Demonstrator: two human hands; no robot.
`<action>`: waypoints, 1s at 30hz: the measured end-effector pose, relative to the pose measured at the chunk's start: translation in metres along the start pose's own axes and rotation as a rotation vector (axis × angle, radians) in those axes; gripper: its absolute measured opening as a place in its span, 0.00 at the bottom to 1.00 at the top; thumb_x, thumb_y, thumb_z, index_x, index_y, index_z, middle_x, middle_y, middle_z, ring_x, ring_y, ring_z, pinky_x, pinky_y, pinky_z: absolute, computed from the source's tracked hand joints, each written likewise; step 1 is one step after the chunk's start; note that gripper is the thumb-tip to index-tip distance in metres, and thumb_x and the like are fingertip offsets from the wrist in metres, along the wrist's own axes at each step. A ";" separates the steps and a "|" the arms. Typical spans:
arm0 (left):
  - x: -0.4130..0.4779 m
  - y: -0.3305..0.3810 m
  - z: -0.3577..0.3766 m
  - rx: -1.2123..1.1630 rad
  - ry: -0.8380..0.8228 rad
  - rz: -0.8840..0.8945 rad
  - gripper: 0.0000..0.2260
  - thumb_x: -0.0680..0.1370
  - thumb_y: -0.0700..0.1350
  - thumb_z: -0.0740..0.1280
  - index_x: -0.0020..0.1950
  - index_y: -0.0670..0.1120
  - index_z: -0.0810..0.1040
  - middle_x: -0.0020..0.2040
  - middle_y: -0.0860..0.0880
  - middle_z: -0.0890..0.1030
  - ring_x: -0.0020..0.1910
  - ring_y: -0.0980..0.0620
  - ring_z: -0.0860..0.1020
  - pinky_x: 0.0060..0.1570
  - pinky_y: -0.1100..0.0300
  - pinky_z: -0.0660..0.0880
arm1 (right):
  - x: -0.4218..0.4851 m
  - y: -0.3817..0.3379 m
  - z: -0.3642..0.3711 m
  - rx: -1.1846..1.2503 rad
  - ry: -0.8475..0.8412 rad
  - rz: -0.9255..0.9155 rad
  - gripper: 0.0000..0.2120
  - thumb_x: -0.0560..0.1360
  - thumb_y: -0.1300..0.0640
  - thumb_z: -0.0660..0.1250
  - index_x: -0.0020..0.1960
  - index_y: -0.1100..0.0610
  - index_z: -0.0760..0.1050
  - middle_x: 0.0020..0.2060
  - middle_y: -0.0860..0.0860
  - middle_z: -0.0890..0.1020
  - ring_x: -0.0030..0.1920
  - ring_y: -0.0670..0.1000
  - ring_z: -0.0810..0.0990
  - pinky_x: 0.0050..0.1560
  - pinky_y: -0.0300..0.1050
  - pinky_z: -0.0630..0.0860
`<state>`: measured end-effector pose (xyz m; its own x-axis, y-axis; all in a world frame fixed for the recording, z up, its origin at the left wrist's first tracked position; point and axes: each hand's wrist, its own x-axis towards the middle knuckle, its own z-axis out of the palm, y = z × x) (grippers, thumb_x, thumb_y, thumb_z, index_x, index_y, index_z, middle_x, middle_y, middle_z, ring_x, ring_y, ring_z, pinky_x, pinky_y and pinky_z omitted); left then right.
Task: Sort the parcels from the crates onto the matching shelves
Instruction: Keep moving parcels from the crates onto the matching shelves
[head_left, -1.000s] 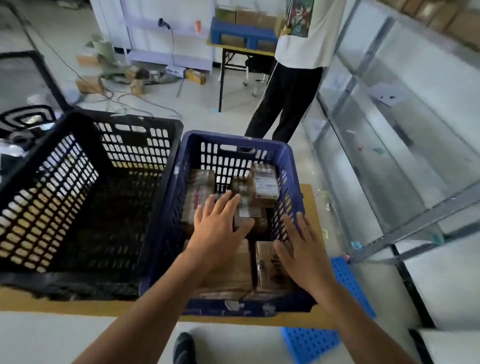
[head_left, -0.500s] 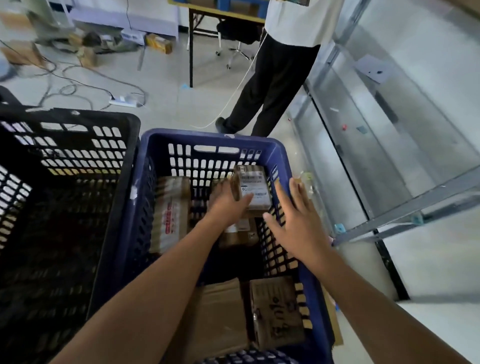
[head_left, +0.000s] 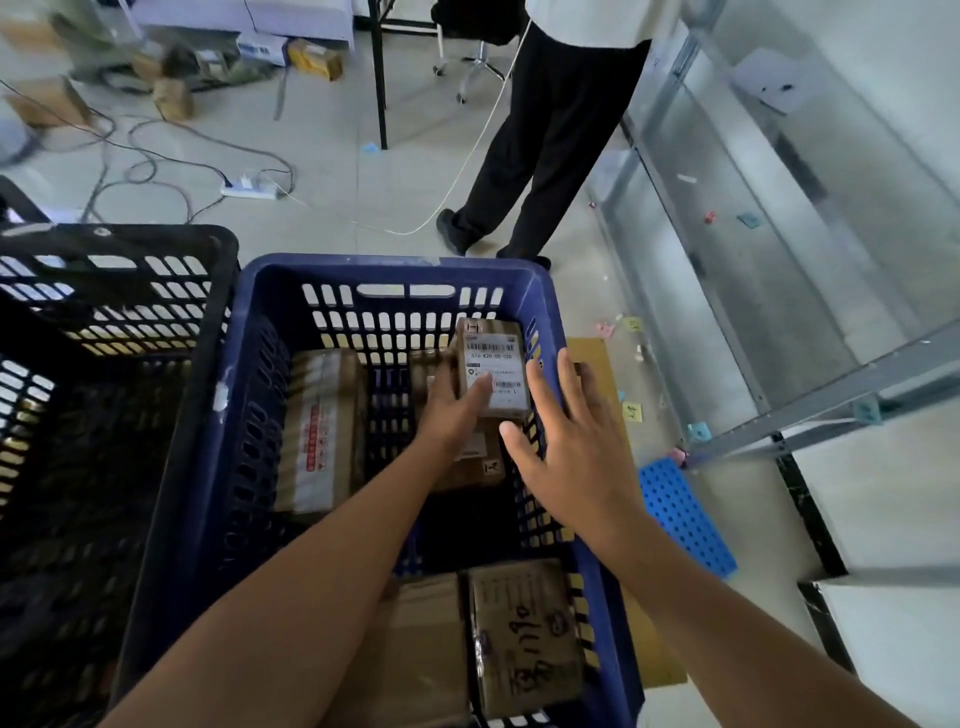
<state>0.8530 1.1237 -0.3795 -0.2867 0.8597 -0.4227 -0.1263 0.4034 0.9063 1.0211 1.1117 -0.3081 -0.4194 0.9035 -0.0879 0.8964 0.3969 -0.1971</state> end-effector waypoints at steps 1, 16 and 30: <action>0.000 0.001 -0.001 0.001 -0.002 -0.004 0.27 0.82 0.55 0.68 0.79 0.54 0.62 0.64 0.51 0.79 0.66 0.44 0.78 0.64 0.45 0.76 | 0.000 0.000 -0.001 0.008 -0.004 0.001 0.37 0.82 0.30 0.46 0.84 0.42 0.36 0.83 0.48 0.34 0.83 0.53 0.35 0.81 0.55 0.41; -0.128 0.039 -0.069 -0.036 -0.198 0.267 0.30 0.85 0.48 0.62 0.84 0.57 0.50 0.70 0.55 0.78 0.65 0.57 0.79 0.66 0.58 0.77 | -0.061 -0.053 -0.037 0.589 0.020 0.209 0.43 0.74 0.24 0.48 0.84 0.42 0.47 0.84 0.45 0.52 0.84 0.47 0.44 0.83 0.60 0.46; -0.287 0.022 -0.129 -0.050 -0.618 0.426 0.30 0.83 0.49 0.62 0.83 0.59 0.53 0.73 0.49 0.73 0.70 0.49 0.76 0.63 0.49 0.78 | -0.255 -0.171 -0.042 1.037 0.446 0.274 0.29 0.83 0.53 0.68 0.80 0.46 0.62 0.65 0.41 0.80 0.62 0.41 0.82 0.55 0.40 0.83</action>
<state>0.8104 0.8458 -0.2369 0.2627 0.9635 0.0507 -0.1710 -0.0052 0.9853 0.9812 0.8204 -0.2106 0.0429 0.9973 0.0599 0.3156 0.0433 -0.9479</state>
